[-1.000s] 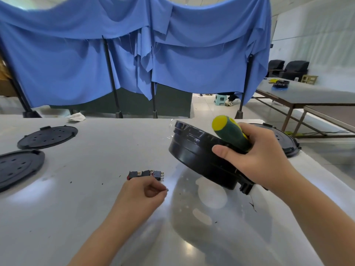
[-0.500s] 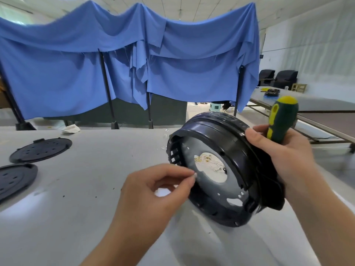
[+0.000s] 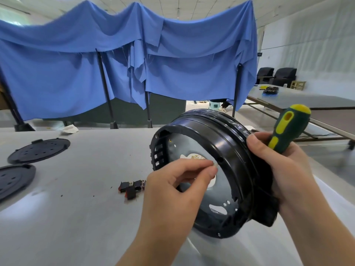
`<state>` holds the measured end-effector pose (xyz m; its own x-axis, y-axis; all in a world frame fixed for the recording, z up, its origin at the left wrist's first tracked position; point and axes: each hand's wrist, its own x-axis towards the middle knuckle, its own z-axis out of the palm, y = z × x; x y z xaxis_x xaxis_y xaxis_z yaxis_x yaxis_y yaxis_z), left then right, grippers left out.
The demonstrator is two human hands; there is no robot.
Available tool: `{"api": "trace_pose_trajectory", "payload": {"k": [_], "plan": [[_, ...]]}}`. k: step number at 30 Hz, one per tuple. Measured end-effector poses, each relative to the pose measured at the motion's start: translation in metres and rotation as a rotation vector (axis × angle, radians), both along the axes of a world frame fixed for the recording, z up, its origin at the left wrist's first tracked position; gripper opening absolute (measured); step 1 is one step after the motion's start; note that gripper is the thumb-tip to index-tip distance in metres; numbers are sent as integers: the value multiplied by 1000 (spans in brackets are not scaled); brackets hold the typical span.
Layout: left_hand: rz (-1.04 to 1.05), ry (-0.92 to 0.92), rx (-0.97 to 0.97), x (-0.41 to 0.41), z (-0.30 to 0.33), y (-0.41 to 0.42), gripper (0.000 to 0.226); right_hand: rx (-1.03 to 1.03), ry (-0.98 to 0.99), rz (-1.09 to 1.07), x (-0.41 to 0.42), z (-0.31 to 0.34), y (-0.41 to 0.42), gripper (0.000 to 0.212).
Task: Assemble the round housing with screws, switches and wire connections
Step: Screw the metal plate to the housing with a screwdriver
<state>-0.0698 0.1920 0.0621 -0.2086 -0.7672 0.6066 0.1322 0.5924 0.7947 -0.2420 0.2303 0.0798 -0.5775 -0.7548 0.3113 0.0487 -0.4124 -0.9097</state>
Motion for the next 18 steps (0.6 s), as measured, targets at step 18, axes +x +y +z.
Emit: {"api": "trace_pose_trajectory", "payload": {"k": [18], "plan": [[43,-33,-27,0,5,3,23,-32,33,-43,4,-3,-1,29]]}}
